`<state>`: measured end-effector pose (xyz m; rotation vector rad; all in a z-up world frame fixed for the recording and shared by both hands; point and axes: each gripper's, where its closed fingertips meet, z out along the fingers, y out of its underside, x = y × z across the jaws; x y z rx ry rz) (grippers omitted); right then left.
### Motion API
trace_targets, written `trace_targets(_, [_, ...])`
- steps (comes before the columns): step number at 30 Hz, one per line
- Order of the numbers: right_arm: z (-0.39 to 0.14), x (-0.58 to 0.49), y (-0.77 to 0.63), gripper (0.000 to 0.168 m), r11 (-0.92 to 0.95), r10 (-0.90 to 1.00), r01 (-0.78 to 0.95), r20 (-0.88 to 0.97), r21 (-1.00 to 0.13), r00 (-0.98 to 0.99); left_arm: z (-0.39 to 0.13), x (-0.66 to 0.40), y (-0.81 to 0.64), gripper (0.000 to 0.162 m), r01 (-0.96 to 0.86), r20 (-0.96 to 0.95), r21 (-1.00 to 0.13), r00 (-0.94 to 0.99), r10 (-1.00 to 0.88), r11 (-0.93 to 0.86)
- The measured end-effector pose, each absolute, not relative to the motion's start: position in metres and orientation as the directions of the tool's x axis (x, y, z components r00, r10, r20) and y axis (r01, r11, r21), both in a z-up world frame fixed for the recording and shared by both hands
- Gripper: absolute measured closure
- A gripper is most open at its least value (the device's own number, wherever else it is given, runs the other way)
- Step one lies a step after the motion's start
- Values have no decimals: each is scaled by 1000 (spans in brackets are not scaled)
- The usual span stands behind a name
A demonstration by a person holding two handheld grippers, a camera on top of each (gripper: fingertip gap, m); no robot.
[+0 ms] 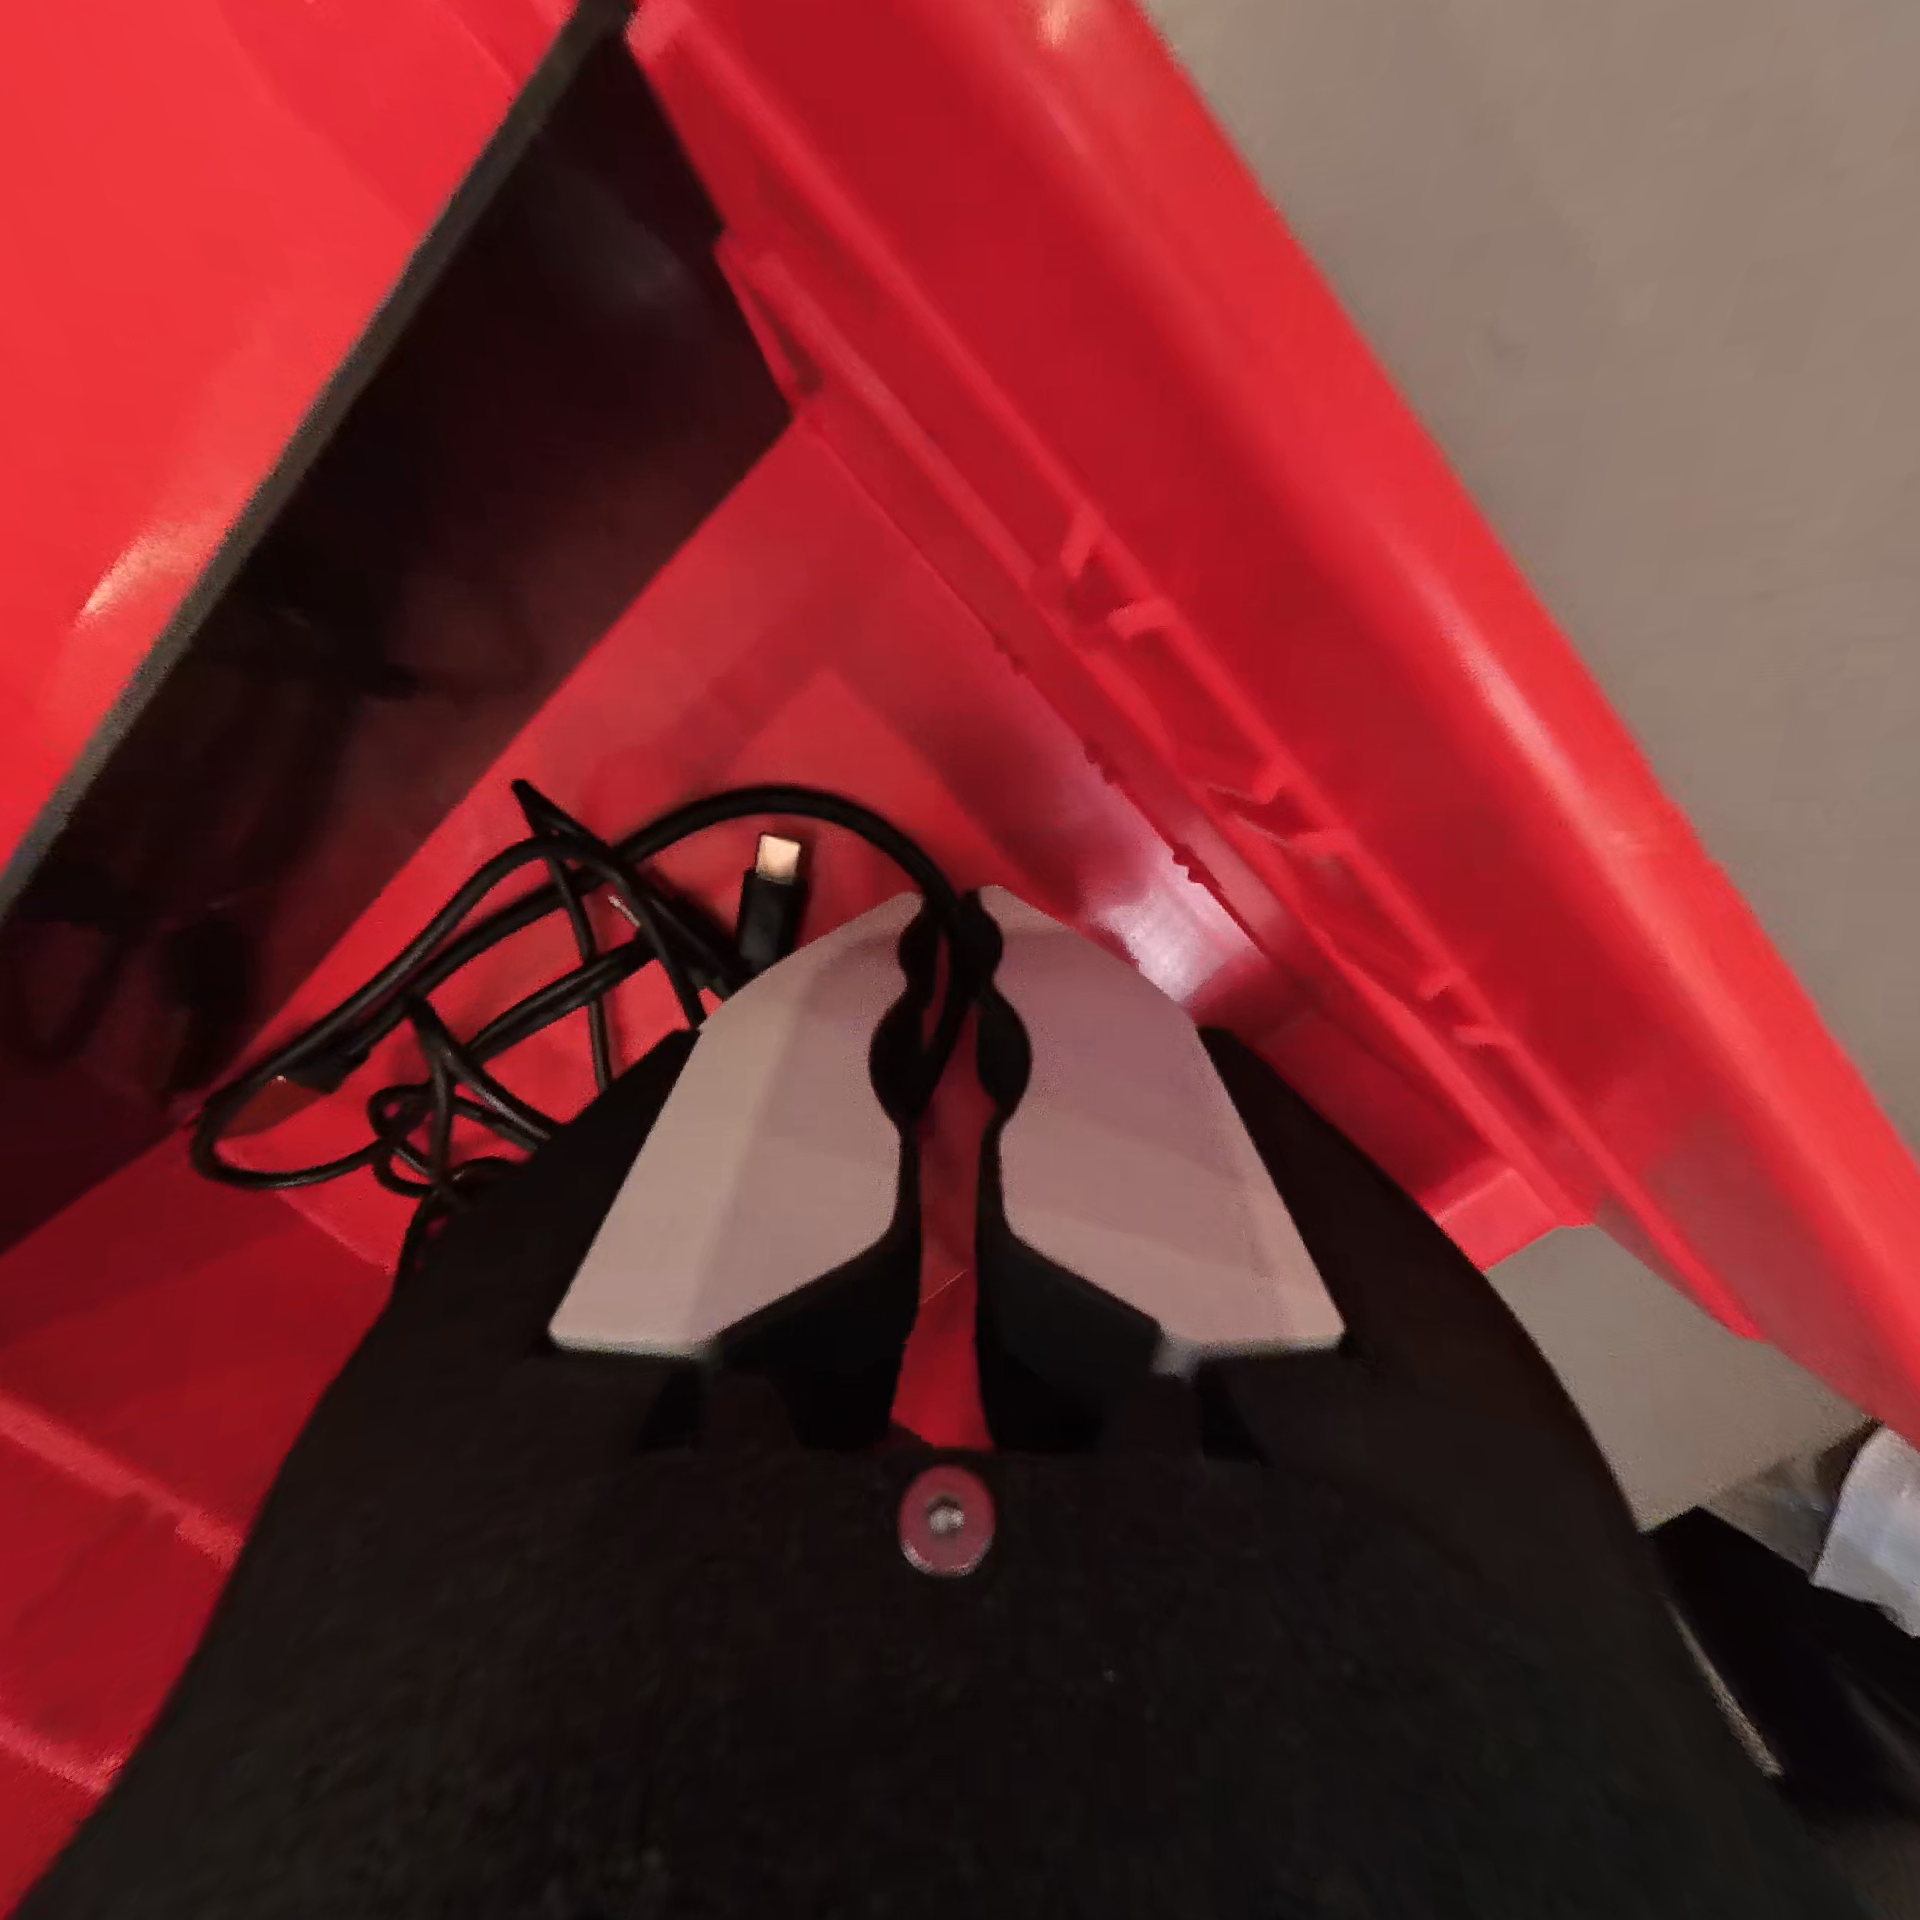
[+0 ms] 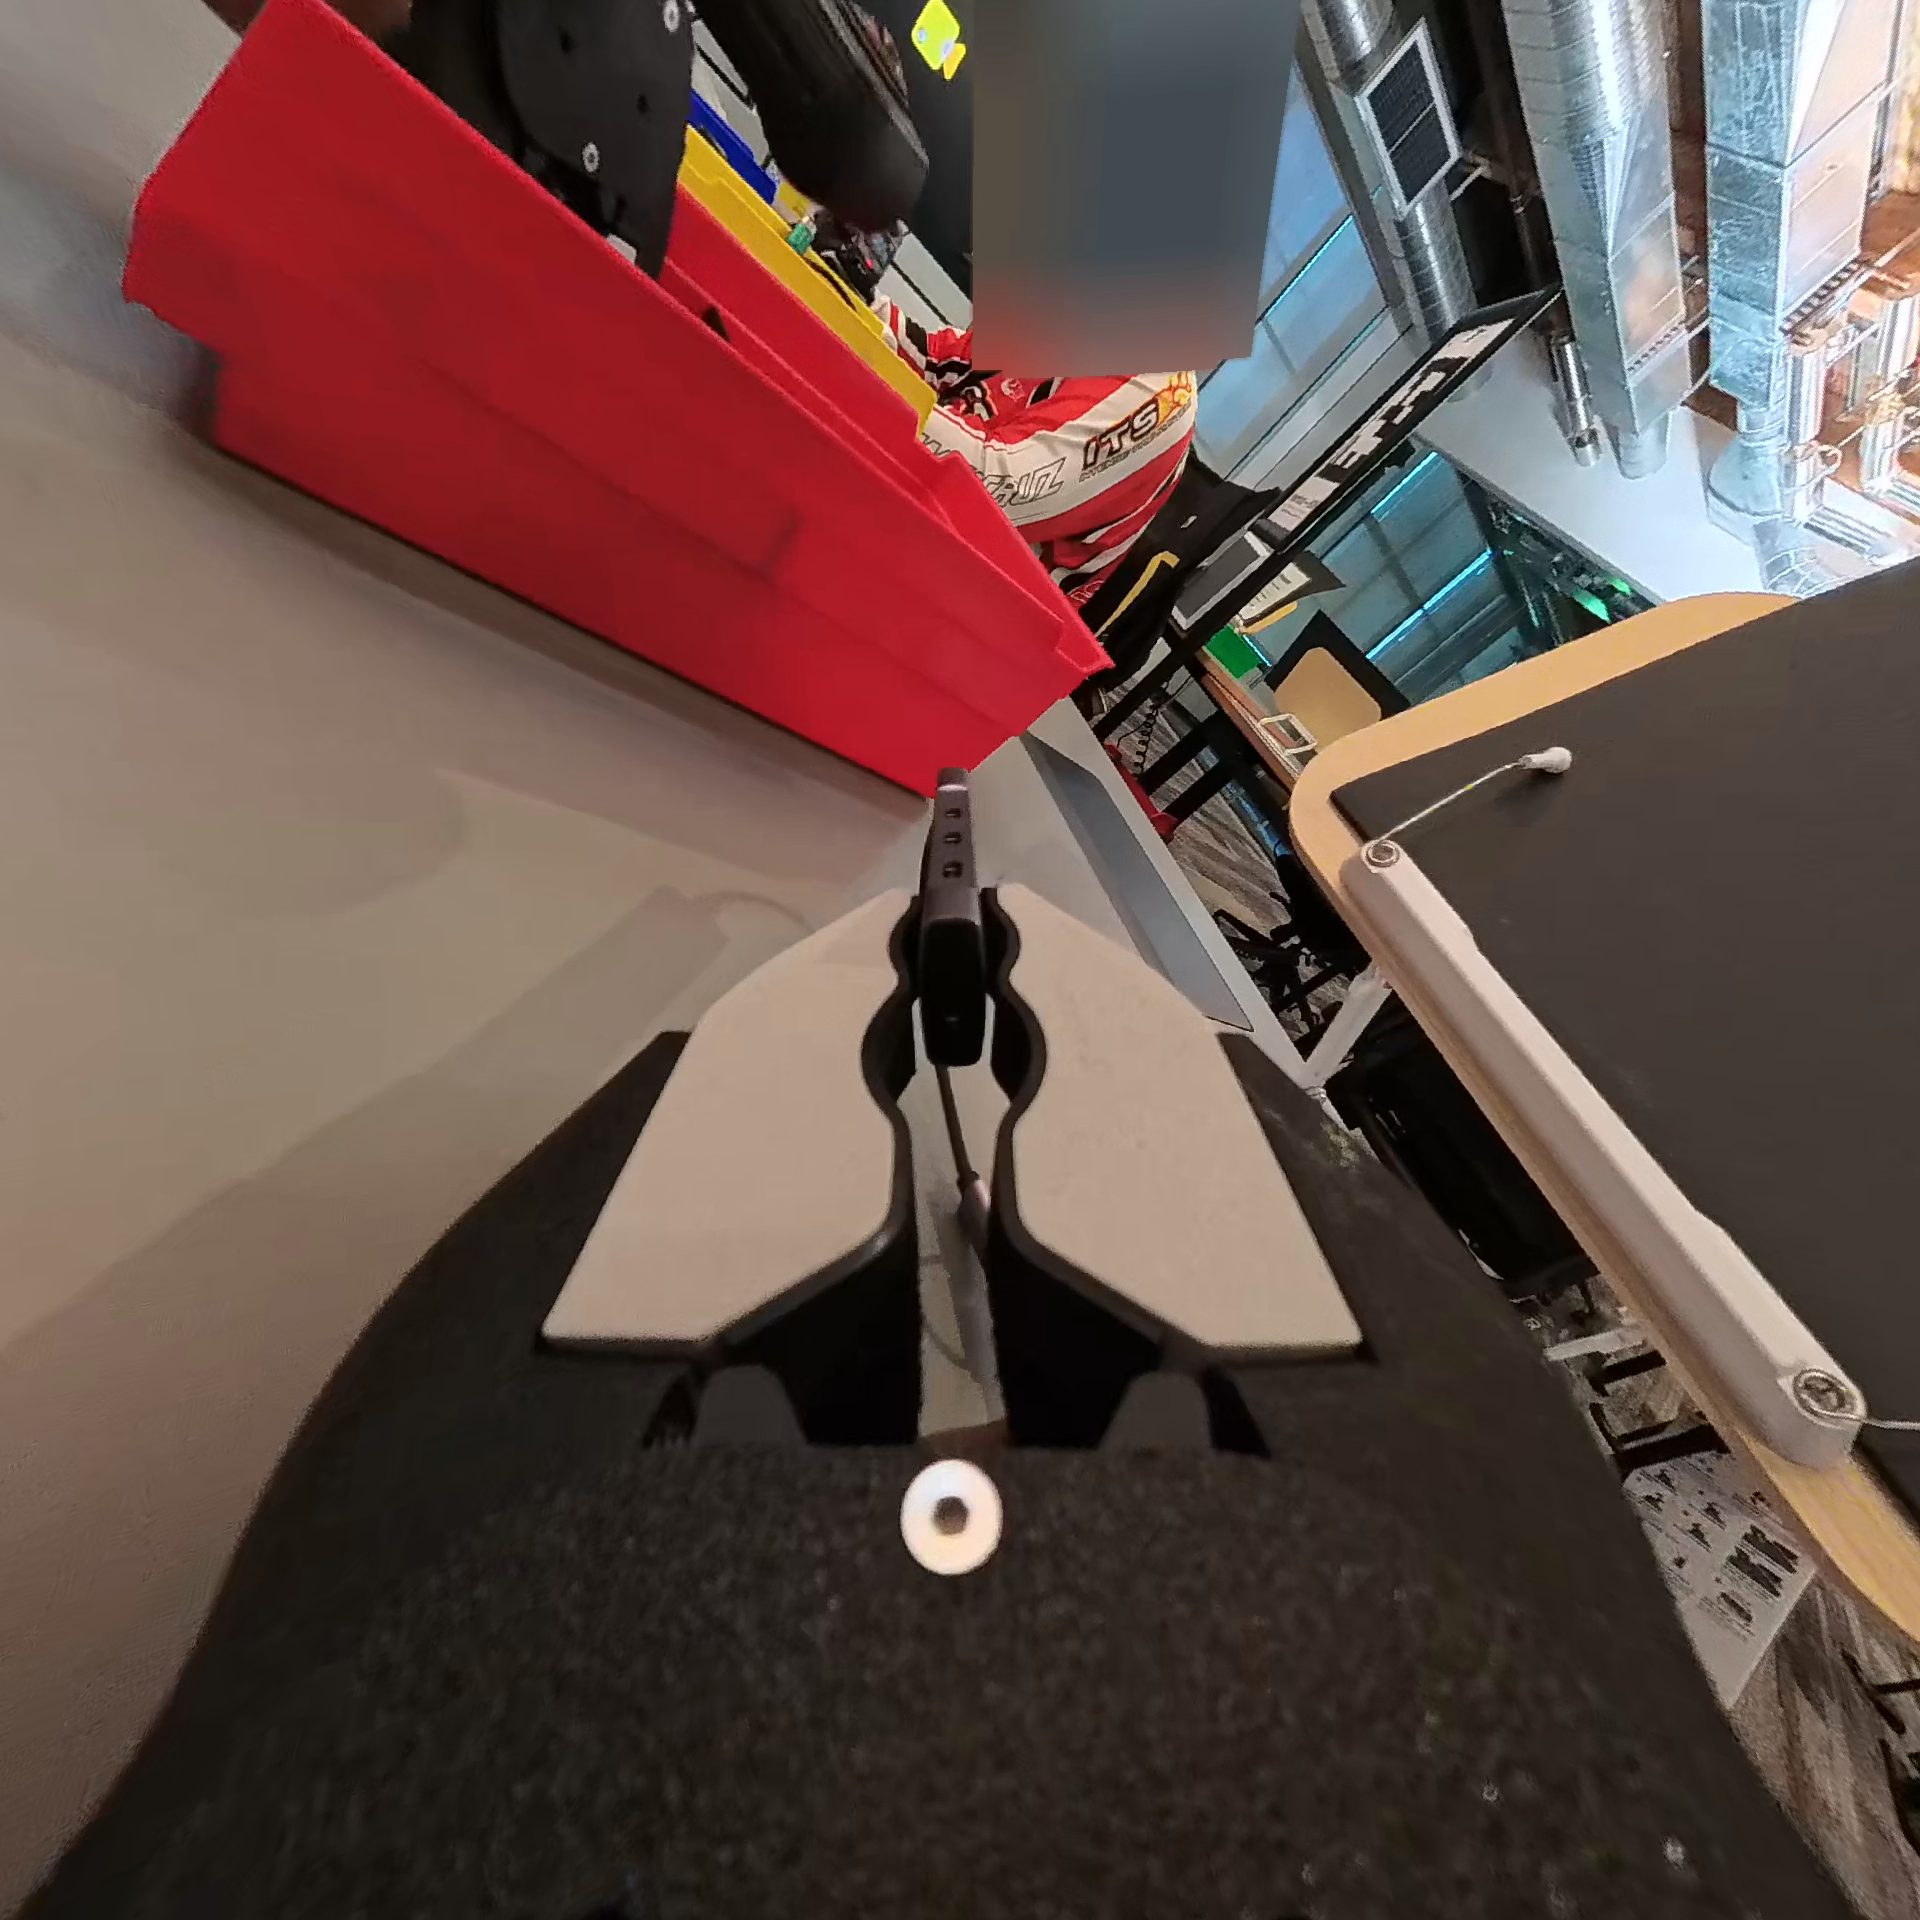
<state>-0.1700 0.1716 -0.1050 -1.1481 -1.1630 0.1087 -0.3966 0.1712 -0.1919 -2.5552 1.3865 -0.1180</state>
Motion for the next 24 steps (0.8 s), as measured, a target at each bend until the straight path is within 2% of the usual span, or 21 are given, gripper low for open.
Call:
trace_targets(4, [-104,-169,172,159,468,598,460,653,-755,463,-191,-396,173,159,-818,-85,-280,542,-836,-502])
trace_targets(7, [-102,-167,173,159,462,599,450,643,-764,477,-172,-388,170,158,-761,-43,-407,567,-822,-504])
trace_targets(12, [-99,-165,174,159,455,599,437,630,-776,494,-78,-370,154,159,-552,101,-711,532,-840,-436])
trace_targets(15, [-98,-164,175,159,451,598,434,625,-780,501,-11,-360,136,159,-358,180,-867,425,-887,-348])
trace_targets(20, [-97,-162,176,159,453,589,434,626,-779,511,54,-349,122,159,-129,235,-951,287,-928,-281])
trace_targets(24, [-91,-157,179,159,441,582,410,603,-798,546,52,-306,69,159,-228,64,-970,105,-992,-86])
